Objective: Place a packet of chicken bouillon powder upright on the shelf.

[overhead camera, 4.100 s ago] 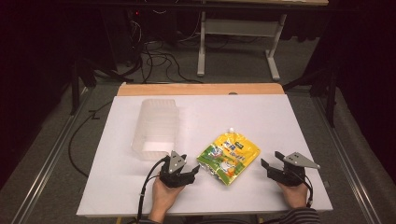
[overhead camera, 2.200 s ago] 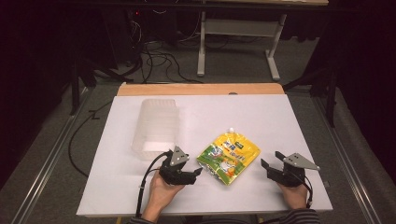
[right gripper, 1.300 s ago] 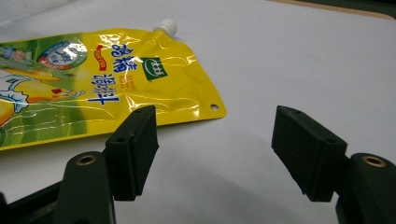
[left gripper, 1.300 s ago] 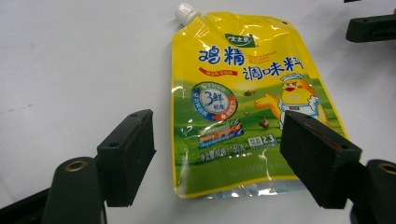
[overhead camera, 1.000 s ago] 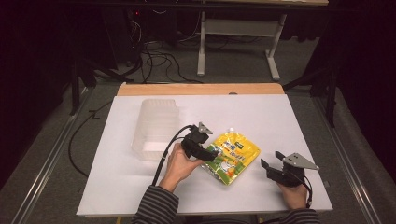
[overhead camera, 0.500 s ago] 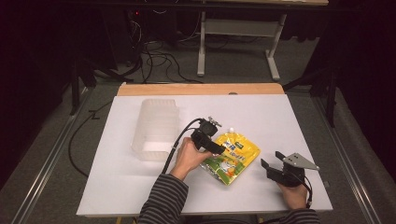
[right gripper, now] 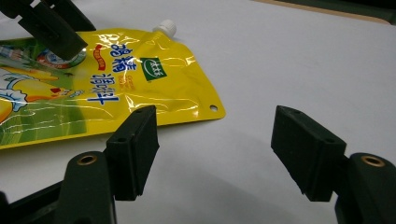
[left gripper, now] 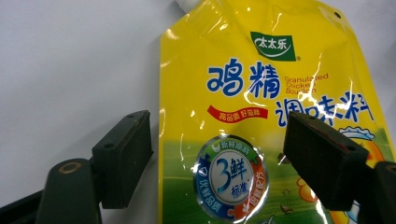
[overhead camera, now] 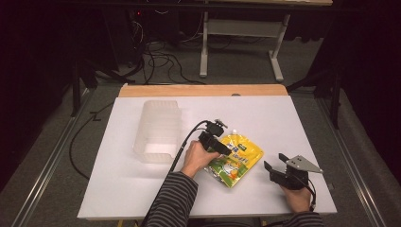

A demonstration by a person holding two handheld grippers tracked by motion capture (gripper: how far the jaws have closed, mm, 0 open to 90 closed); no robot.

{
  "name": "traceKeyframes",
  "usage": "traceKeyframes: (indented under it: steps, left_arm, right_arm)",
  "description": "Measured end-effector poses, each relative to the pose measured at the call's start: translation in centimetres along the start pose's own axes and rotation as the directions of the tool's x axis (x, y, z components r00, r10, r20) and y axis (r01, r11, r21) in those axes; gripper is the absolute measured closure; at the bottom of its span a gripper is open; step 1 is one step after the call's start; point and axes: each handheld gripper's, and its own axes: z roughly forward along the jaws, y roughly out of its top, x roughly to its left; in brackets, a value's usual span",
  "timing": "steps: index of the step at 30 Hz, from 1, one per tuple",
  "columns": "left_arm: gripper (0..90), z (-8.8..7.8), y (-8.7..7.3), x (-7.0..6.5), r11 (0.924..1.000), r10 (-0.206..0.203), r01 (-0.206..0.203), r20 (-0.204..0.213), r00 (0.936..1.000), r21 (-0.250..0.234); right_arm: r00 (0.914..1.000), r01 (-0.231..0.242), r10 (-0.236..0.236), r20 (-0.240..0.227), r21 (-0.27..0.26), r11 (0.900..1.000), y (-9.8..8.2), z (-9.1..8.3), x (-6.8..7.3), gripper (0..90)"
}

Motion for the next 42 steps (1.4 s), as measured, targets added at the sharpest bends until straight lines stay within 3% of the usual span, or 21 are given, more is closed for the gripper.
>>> traceKeyframes:
  steps: [7, 13, 20, 23, 24, 25, 35, 42]
  left_arm:
    - [33.1, 0.2, -0.1, -0.2, 0.9992, 0.027, -0.027, 0.003, 0.9996, 0.029]
    - [38.5, 0.3, -0.1, -0.9, 0.9969, 0.061, -0.058, -0.046, 0.9971, 0.053]
    - [56.8, 0.0, -0.1, -0.9, 0.9959, 0.061, -0.057, -0.060, 0.9963, 0.070]
    - [62.6, -0.1, -0.2, -1.1, 0.9923, 0.092, -0.086, -0.066, 0.9936, 0.088]
    - [74.6, -0.1, -0.3, -1.4, 0.9901, 0.114, -0.108, -0.064, 0.9914, 0.090]
    - [80.1, -0.1, -0.3, -1.4, 0.9901, 0.114, -0.108, -0.064, 0.9914, 0.090]
    - [82.0, -0.4, -0.4, -1.7, 0.9843, 0.153, -0.147, -0.058, 0.9865, 0.097]
    - [82.4, -2.2, -0.4, -1.9, 0.9836, 0.177, -0.176, -0.040, 0.9833, 0.041]
  right_arm:
    - [1.0000, 0.001, -0.001, 0.005, 0.004, 1.000, 0.0, 0.0, 0.1, 32.6]
    - [0.9999, 0.008, -0.008, 0.010, 0.004, 1.000, 0.0, 0.0, 0.2, 32.7]
    - [0.9998, 0.018, -0.018, 0.012, 0.011, 1.000, 0.0, 0.1, 0.2, 32.8]
    - [0.9998, 0.015, -0.015, 0.016, 0.013, 1.000, 0.0, 0.1, 0.3, 32.8]
    - [0.9997, 0.014, -0.014, 0.017, 0.015, 1.000, 0.0, 0.1, 0.3, 32.8]
    - [0.9997, 0.014, -0.014, 0.017, 0.015, 1.000, 0.0, 0.1, 0.3, 32.8]
    - [0.9998, 0.013, -0.013, 0.017, 0.013, 1.000, 0.0, 0.1, 0.2, 32.8]
    - [0.9998, 0.006, -0.006, 0.017, 0.006, 1.000, 0.0, 0.0, 0.1, 32.8]
